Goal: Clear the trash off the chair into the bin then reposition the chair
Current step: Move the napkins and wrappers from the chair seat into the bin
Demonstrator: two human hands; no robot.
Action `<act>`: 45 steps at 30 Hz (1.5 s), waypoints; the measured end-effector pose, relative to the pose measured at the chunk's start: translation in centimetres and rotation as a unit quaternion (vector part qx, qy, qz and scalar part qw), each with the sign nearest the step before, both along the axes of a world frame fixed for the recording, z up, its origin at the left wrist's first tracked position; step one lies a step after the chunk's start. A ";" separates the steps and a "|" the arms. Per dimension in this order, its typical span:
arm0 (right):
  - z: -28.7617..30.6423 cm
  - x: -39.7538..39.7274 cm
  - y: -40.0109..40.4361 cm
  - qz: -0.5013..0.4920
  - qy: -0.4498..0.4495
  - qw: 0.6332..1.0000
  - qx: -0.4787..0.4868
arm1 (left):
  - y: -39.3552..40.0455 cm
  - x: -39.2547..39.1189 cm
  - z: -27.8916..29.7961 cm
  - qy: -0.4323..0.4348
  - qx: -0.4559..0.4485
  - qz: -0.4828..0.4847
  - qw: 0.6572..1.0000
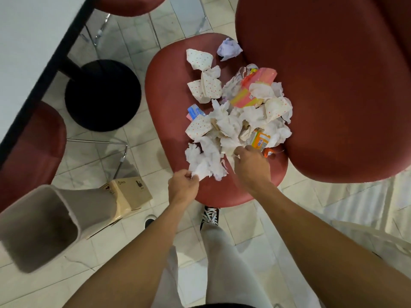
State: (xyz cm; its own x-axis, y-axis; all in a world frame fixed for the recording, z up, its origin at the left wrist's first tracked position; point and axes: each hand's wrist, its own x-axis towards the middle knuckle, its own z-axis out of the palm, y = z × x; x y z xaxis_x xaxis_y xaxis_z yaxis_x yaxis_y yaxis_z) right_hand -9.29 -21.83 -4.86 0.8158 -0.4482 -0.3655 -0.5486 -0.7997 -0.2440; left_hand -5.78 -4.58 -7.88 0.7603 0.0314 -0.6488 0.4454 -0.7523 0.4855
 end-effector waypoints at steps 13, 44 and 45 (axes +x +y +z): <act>6.6 3.8 13.9 0.065 -0.080 0.994 0.028 | 14.4 2.0 6.9 -0.065 -0.045 0.058 0.995; 5.8 8.0 43.8 0.245 0.020 0.949 0.199 | 43.5 0.1 6.3 -0.083 -0.022 0.316 0.945; 5.8 7.9 43.0 0.237 0.017 0.951 0.196 | 42.9 0.3 6.2 -0.079 -0.025 0.306 0.948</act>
State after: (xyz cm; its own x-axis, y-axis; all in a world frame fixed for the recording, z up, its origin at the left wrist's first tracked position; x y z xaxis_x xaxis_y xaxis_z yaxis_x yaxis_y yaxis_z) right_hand -1.36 21.18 0.91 0.8774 0.1431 -0.4580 -0.1615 -0.8107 -0.5627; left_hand -5.53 38.33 -1.72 0.6969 0.4710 -0.5409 0.7104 -0.3498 0.6107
